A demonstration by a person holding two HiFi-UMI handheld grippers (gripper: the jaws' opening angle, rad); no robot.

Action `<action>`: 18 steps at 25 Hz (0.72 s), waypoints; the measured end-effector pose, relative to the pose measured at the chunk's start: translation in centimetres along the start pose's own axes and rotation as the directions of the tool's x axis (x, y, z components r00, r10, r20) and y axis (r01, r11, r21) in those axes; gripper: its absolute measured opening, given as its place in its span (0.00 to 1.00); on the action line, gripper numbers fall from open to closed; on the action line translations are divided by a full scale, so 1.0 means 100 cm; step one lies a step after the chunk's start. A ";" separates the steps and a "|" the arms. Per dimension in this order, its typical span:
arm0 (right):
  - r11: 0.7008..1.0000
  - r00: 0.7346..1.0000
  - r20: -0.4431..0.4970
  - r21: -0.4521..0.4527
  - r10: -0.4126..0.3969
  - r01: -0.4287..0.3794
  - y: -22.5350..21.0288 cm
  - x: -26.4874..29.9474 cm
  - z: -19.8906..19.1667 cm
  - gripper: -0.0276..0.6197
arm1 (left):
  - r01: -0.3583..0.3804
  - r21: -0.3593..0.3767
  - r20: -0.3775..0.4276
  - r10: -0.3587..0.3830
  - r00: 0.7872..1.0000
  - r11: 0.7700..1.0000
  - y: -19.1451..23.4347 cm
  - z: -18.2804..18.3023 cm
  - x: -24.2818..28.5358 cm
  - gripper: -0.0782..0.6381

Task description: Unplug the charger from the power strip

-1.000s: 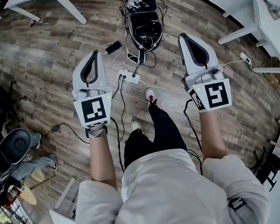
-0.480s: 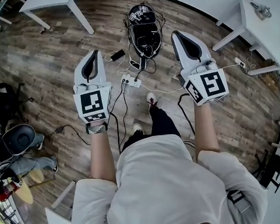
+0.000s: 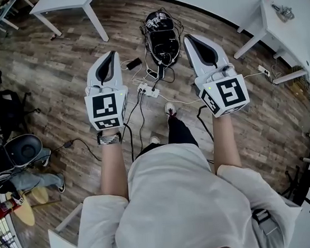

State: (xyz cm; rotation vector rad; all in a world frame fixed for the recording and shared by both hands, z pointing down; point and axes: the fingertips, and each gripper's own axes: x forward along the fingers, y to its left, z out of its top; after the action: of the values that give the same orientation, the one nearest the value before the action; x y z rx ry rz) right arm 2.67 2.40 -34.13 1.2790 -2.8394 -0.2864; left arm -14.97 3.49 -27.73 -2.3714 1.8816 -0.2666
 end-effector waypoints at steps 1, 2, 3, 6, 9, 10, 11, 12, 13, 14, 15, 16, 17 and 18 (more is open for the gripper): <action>1.000 1.000 0.002 0.001 0.001 -0.001 0.004 -0.002 0.001 0.04 | 0.005 0.002 0.003 -0.005 1.000 1.000 -0.001 0.002 -0.003 0.12; 1.000 1.000 0.003 0.003 0.001 -0.001 0.007 -0.003 0.002 0.04 | 0.009 0.004 0.007 -0.009 1.000 1.000 -0.001 0.004 -0.005 0.12; 1.000 1.000 0.004 0.005 0.001 -0.001 0.010 -0.004 0.004 0.04 | 0.011 0.005 0.011 -0.011 1.000 1.000 0.000 0.007 -0.008 0.12; 1.000 1.000 0.008 0.010 0.000 0.000 0.017 -0.008 0.008 0.04 | 0.013 0.014 0.017 -0.013 1.000 1.000 0.002 0.012 -0.014 0.12; 1.000 1.000 0.011 0.012 -0.007 0.007 0.018 -0.013 0.010 0.04 | 0.021 0.025 0.017 -0.022 1.000 0.999 0.001 0.015 -0.018 0.12; 1.000 1.000 0.011 0.010 -0.011 0.011 0.018 -0.014 0.011 0.04 | 0.024 0.027 0.018 -0.024 1.000 0.999 0.001 0.016 -0.018 0.12; 1.000 1.000 0.010 0.008 -0.016 0.016 0.019 -0.016 0.011 0.04 | 0.027 0.028 0.019 -0.027 0.999 0.999 0.000 0.016 -0.019 0.12; 1.000 1.000 0.008 0.007 -0.020 0.020 0.019 -0.017 0.011 0.04 | 0.030 0.028 0.021 -0.030 0.999 0.999 0.000 0.017 -0.020 0.12; 1.000 1.000 0.005 0.005 -0.023 0.023 0.020 -0.018 0.010 0.04 | 0.033 0.027 0.023 -0.034 0.999 0.999 -0.001 0.017 -0.021 0.12; 1.000 1.000 0.002 0.004 -0.026 0.026 0.021 -0.018 0.009 0.04 | 0.036 0.026 0.024 -0.037 0.999 0.999 -0.001 0.016 -0.022 0.12; 1.000 1.000 -0.002 0.003 -0.028 0.028 0.022 -0.019 0.008 0.04 | 0.040 0.025 0.024 -0.041 0.999 0.999 -0.002 0.016 -0.023 0.12; 1.000 1.000 -0.006 0.003 -0.030 0.030 0.023 -0.019 0.006 0.04 | 0.044 0.024 0.024 -0.045 0.999 0.999 -0.003 0.014 -0.023 0.12; 0.999 0.999 -0.009 0.002 -0.032 0.032 0.023 -0.019 0.006 0.04 | 0.048 0.023 0.023 -0.049 0.999 0.999 -0.004 0.013 -0.024 0.12; 0.999 0.999 -0.012 0.002 -0.034 0.034 0.023 -0.019 0.005 0.04 | 0.052 0.022 0.021 -0.052 0.998 0.998 -0.004 0.013 -0.024 0.12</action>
State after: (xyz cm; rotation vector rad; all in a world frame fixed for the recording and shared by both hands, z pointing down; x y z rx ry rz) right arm 2.22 5.42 -34.11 1.3258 -2.8114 -0.2757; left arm -14.86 5.90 -29.06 -2.4022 1.8007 -0.2624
